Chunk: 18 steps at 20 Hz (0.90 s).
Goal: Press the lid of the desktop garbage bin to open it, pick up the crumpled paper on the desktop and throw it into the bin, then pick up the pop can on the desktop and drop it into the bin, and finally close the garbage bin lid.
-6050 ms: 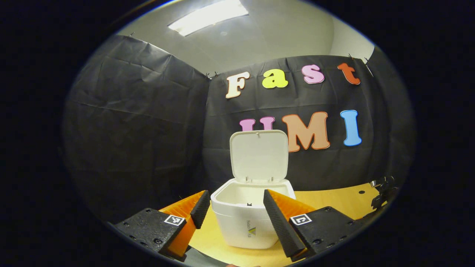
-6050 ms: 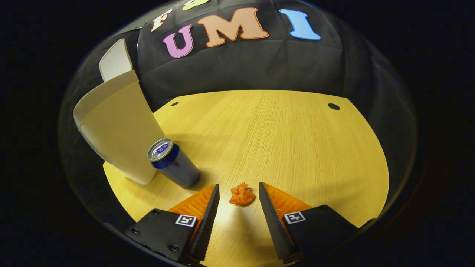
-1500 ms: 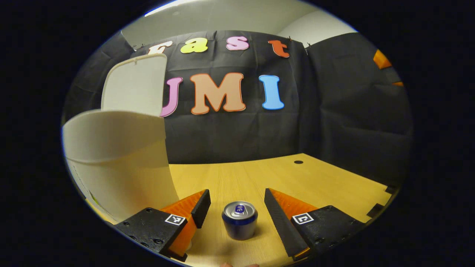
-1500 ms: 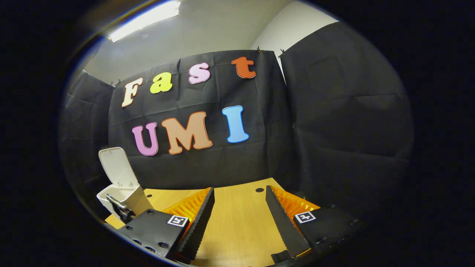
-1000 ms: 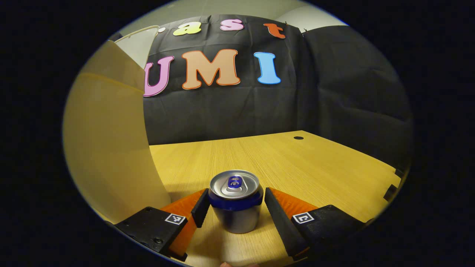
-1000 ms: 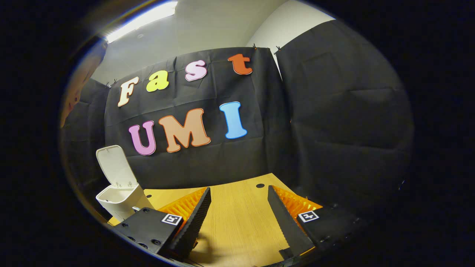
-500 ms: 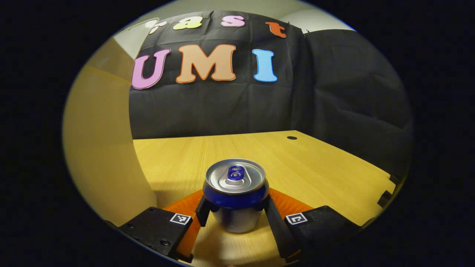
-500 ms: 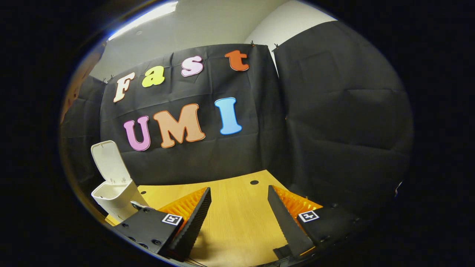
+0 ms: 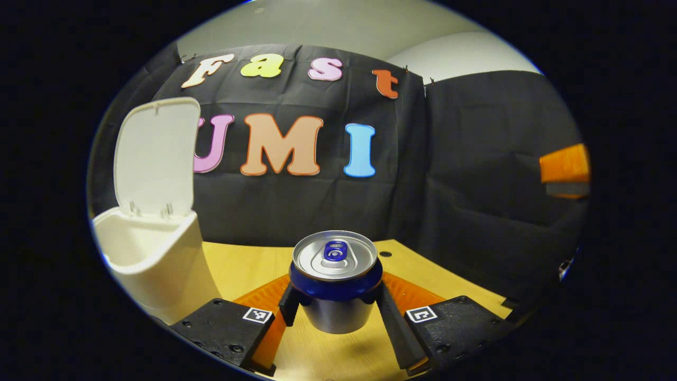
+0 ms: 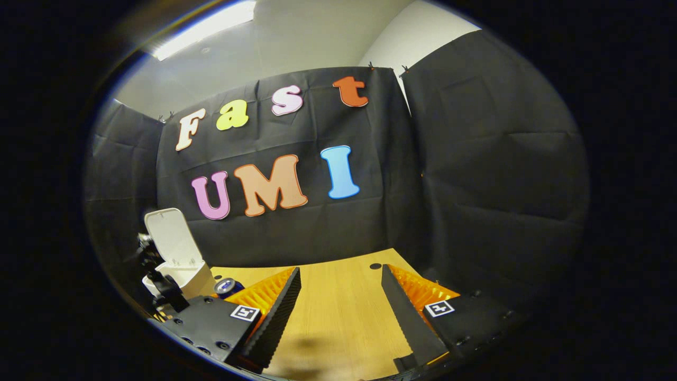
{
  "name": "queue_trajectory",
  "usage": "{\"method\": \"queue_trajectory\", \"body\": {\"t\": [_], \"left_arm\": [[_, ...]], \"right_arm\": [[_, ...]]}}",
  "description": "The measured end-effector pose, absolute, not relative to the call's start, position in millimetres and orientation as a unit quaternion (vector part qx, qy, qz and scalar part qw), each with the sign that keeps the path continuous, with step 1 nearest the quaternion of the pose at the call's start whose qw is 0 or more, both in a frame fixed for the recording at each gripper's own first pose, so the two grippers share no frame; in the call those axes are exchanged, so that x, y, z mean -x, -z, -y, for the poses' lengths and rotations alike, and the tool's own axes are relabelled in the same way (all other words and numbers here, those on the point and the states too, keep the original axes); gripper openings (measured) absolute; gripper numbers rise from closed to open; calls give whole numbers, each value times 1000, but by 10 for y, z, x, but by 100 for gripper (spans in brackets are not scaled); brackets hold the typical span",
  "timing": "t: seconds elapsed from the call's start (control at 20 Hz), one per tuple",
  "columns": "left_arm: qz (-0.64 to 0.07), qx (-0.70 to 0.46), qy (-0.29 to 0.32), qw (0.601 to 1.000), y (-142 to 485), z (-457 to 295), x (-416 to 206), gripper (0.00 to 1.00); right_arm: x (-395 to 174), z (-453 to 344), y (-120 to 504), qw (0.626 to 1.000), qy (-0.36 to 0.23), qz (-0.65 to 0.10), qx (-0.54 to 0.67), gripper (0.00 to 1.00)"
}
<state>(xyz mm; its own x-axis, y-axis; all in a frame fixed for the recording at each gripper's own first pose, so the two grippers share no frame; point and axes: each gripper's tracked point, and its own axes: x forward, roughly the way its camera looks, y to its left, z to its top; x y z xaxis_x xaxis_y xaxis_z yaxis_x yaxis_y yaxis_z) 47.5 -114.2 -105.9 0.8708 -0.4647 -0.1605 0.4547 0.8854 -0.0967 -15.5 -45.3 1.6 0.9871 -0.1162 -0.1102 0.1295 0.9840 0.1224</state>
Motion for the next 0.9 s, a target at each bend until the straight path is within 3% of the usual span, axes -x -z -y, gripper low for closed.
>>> {"method": "queue_trajectory", "body": {"t": [0.2,0.35,0.6,0.9], "left_arm": [[-46,27,206,977,232,659,-575,76],[-33,19,152,988,-7,96,-712,77],[-45,-19,50,998,53,-894,-935,76],[-102,-25,21,994,553,-1296,-1002,77]], "right_arm": [[136,345,-99,995,35,-33,-90,97],[204,327,-135,993,23,-25,-112,97],[201,182,-72,994,21,-26,-107,98],[186,-19,115,995,17,-55,-79,97]]}}
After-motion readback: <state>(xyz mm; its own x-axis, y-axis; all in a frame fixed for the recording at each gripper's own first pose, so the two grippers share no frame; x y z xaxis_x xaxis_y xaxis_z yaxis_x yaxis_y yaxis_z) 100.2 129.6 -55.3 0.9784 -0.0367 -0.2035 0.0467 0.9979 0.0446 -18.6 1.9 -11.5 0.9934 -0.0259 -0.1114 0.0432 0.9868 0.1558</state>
